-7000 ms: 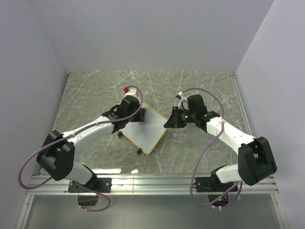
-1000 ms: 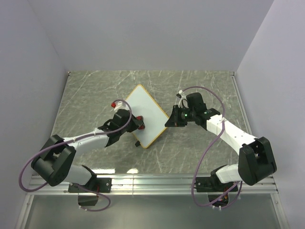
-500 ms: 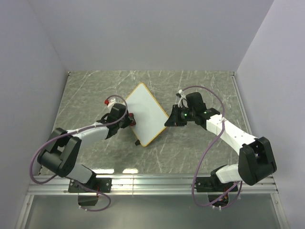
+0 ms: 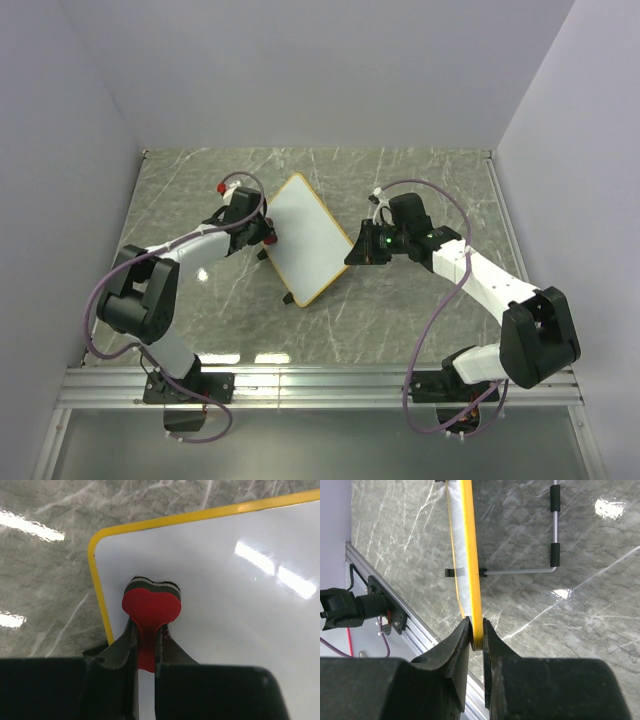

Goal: Erase the whiteboard

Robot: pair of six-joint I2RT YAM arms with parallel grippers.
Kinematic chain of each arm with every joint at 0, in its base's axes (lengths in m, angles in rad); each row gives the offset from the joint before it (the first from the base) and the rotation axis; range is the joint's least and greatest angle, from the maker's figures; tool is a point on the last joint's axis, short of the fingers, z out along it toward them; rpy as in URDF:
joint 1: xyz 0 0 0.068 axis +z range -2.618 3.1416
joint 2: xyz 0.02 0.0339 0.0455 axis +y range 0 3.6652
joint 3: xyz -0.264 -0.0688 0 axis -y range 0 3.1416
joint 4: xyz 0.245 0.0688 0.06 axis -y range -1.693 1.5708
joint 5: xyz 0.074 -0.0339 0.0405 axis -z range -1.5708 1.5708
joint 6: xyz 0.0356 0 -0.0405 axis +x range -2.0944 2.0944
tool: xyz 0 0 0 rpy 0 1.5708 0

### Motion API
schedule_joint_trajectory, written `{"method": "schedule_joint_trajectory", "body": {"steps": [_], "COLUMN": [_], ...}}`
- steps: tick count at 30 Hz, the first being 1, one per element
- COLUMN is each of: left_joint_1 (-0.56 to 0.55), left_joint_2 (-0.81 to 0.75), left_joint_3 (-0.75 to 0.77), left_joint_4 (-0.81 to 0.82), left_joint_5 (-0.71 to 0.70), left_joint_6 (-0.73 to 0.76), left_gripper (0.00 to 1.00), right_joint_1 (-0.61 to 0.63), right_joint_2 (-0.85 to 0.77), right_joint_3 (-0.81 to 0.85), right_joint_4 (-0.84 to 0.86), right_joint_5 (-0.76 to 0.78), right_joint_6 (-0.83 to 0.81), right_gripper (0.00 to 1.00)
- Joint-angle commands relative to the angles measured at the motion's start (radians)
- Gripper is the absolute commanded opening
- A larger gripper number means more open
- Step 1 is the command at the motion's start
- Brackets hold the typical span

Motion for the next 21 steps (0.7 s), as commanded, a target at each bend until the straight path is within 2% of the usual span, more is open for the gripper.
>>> {"method": "schedule_joint_trajectory", "body": {"steps": [1,5,8,12,14,21], "left_joint_1": [0.006,0.008,-0.011,-0.06,-0.064,-0.057], "left_joint_2": [-0.046,-0.083,-0.111,-0.151,-0.192,-0.309], "left_joint_3": [0.054,0.039,-0.027,-0.062,-0.036,0.125], "left_joint_4": [-0.019,-0.031,0.002,-0.018,-0.074,-0.316], "left_joint_5": [0.058,0.127,0.167,0.162,0.162,0.02], "left_joint_6": [0.017,-0.01,-0.059,-0.081,-0.072,-0.017], "left_gripper": [0.0,0.0,0.0,0.0,0.0,0.0], "right_joint_1": [0.03,0.031,0.03,0.03,0.031,0.03], "right_joint_2": [0.014,0.008,0.01,0.017,0.019,0.031], "right_joint_3": [-0.034,-0.066,-0.085,-0.088,-0.086,-0.076], "right_joint_4": [-0.084,-0.043,-0.007,0.02,0.028,0.045], "right_joint_5": [0.051,0.049,0.045,0.041,0.04,0.051], "right_joint_6": [-0.092,-0.078,-0.06,-0.044,-0.044,-0.037], "right_gripper": [0.0,0.0,0.0,0.0,0.0,0.0]}}
